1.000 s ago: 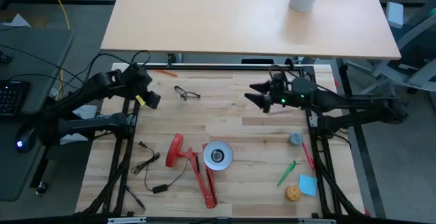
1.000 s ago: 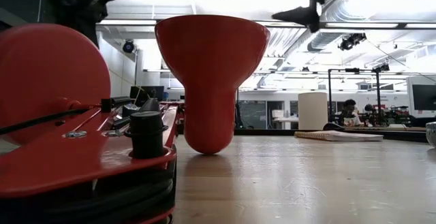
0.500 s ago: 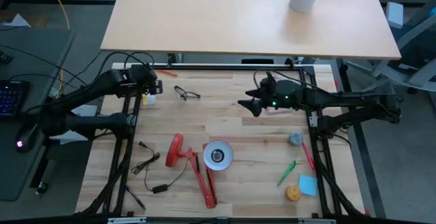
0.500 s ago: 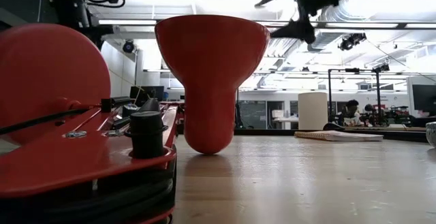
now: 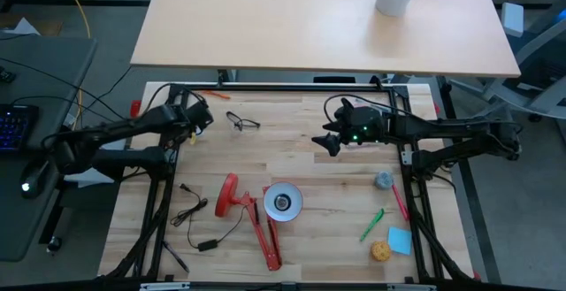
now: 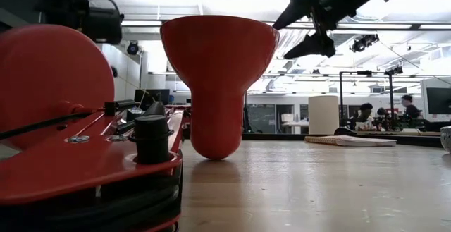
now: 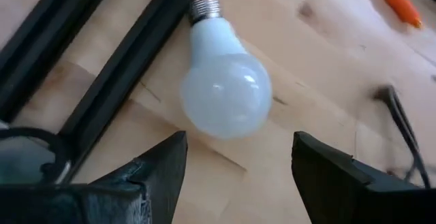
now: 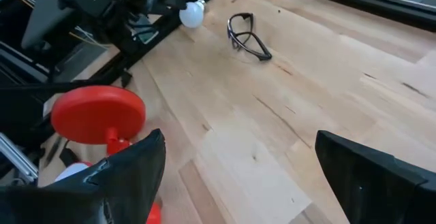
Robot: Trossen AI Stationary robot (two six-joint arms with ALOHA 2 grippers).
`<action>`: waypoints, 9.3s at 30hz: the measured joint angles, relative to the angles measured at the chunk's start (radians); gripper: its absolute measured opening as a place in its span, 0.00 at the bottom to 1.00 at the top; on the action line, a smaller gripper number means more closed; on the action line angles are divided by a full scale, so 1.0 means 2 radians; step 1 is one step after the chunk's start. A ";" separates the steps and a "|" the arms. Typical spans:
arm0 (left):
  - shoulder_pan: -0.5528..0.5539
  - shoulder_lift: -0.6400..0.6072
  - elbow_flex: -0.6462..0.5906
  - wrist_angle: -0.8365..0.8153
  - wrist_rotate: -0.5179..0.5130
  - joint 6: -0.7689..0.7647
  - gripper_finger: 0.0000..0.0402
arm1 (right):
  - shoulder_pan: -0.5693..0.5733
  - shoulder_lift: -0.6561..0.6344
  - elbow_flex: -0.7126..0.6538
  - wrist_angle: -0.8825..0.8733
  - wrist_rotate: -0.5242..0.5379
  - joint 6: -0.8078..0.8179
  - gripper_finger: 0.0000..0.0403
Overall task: Screw lightbulb
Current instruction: Insert the lightbulb into the lamp
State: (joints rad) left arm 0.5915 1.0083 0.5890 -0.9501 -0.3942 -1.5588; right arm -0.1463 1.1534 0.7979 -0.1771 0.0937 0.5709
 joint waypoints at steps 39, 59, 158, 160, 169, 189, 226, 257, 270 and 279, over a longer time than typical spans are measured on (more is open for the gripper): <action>0.129 0.093 -0.024 0.138 0.024 0.092 0.60 | -0.003 0.000 0.000 0.001 0.027 -0.015 0.91; 0.121 0.094 -0.026 0.178 0.088 -0.074 0.60 | -0.003 0.000 0.000 -0.005 0.031 -0.029 0.91; 0.143 0.331 0.142 0.280 0.136 0.194 0.79 | -0.016 -0.005 0.000 0.048 0.033 -0.022 0.91; 0.143 0.337 0.142 0.280 0.136 0.182 0.79 | -0.016 -0.005 0.000 0.049 0.032 -0.022 0.91; 0.144 0.326 0.141 0.280 0.131 0.183 0.67 | -0.014 -0.005 0.000 0.045 0.032 -0.022 0.91; 0.096 0.069 0.141 0.278 0.236 0.402 0.52 | -0.014 -0.012 0.000 0.172 -0.026 -0.042 0.91; -0.233 0.213 0.479 0.071 0.175 0.978 0.52 | -0.025 0.128 0.262 -0.044 -0.139 -0.142 0.91; -0.235 0.216 0.479 0.113 0.138 0.995 0.52 | -0.007 0.135 0.267 0.001 -0.104 -0.144 0.61; -0.235 0.215 0.479 0.121 0.136 0.995 0.52 | -0.007 0.135 0.266 0.005 -0.118 -0.164 0.27; -0.235 0.215 0.479 0.120 0.138 0.994 0.52 | -0.007 0.135 0.266 0.005 -0.123 -0.159 0.27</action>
State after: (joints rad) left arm 0.1211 1.4387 1.5471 -0.7109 -0.1192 0.4282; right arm -0.1612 1.4231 1.3304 -0.1661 -0.1517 0.2535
